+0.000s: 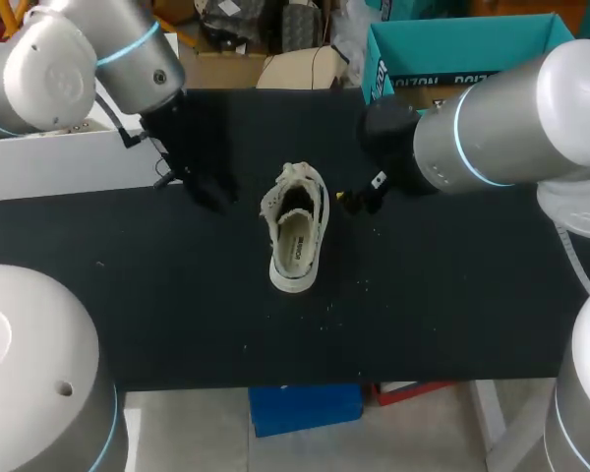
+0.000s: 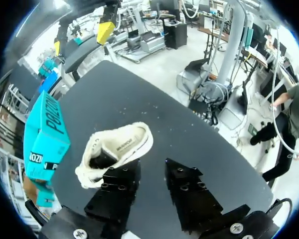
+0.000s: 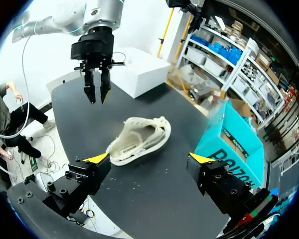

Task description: Take the shoe out of the shoebox, open the shoe tongue, remove and reinsert the insole, then place the shoe into the shoebox

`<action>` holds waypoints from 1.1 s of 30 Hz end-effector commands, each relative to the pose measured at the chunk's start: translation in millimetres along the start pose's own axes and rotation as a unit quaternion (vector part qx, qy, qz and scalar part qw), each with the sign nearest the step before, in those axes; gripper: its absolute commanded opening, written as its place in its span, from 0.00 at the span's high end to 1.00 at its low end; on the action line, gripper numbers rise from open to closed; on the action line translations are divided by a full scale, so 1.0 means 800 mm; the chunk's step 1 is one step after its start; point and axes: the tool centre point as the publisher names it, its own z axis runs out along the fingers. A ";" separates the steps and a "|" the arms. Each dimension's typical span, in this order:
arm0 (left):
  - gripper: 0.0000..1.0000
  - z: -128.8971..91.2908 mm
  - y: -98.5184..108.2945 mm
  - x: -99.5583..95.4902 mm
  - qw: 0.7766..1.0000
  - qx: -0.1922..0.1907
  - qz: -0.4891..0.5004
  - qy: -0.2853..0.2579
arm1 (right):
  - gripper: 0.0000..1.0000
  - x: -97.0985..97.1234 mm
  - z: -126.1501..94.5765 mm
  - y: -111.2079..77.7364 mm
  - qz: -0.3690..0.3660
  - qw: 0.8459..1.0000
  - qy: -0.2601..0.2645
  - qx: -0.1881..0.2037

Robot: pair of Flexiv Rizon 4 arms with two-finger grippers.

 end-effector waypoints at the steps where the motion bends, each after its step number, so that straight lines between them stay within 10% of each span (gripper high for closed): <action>1: 0.00 -0.033 0.009 0.077 0.979 0.011 -0.134 -0.154 | 0.00 0.001 0.001 0.000 0.000 1.000 0.000 0.000; 33: 0.00 -0.021 0.021 0.103 0.953 0.022 -0.211 -0.214 | 0.00 0.001 0.001 0.000 0.000 1.000 0.000 0.000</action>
